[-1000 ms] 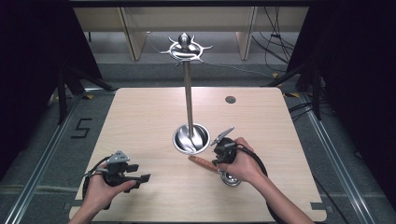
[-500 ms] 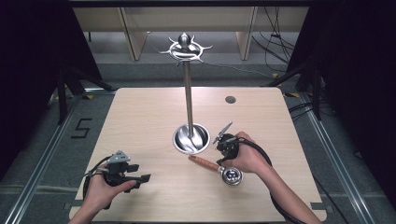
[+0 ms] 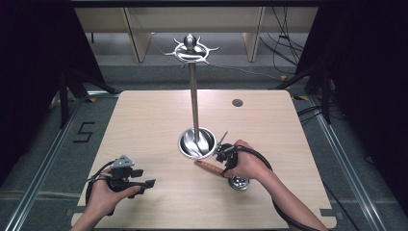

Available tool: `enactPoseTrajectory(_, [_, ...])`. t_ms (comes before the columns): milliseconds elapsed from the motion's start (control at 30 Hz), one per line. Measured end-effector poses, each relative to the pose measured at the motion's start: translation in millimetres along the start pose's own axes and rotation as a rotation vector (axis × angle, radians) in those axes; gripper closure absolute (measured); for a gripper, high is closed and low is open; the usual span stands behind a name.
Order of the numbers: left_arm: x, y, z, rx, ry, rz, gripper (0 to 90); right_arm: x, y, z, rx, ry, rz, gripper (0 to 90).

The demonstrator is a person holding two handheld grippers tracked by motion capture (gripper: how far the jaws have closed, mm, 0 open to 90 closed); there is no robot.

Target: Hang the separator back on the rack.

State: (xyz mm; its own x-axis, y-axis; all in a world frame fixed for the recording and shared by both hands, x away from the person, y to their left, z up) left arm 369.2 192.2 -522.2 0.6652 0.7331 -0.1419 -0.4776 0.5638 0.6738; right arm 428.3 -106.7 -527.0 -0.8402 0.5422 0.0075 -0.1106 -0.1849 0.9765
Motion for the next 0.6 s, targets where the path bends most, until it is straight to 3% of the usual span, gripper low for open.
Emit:
enactPoseTrajectory(33, [0.0,0.0,-0.1,0.0,0.0,0.0,31.4,2.8,-0.1,-0.5,0.011,-0.031,-0.001,58.7])
enactPoseTrajectory(100, [0.3,-0.2,-0.3,0.005,-0.004,-0.002,31.4,1.0,-2.8,0.7,0.007,-0.002,0.001,59.3])
enactPoseTrajectory(400, [0.5,-0.5,-0.3,0.007,-0.004,-0.003,31.4,3.4,-12.2,4.7,0.038,-0.021,-0.001,60.3])
enactPoseTrajectory(467, [0.5,-0.4,-0.4,0.009,-0.005,-0.005,31.4,3.4,-14.1,5.3,0.041,-0.021,0.004,61.1])
enactPoseTrajectory(500, [0.5,-0.4,-0.5,0.01,-0.006,-0.005,31.4,0.8,-15.8,5.9,0.035,0.01,-0.003,61.3])
enactPoseTrajectory(600, [0.6,-0.5,-0.6,0.009,-0.006,-0.004,31.4,2.6,-17.8,4.7,0.056,-0.006,0.014,62.0])
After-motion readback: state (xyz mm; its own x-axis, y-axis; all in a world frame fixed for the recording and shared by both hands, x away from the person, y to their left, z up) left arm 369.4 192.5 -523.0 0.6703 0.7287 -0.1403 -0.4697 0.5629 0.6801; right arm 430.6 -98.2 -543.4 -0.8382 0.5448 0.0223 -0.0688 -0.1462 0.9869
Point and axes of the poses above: each handheld gripper's, and its own axes: y roughly backward along the jaws, z roughly out of its top, x roughly to its left, the point moved 7 cm from there along -y, roughly forward along the jaws, and after that the axes turned 6 degrees about -y, right-handed, at the moved point
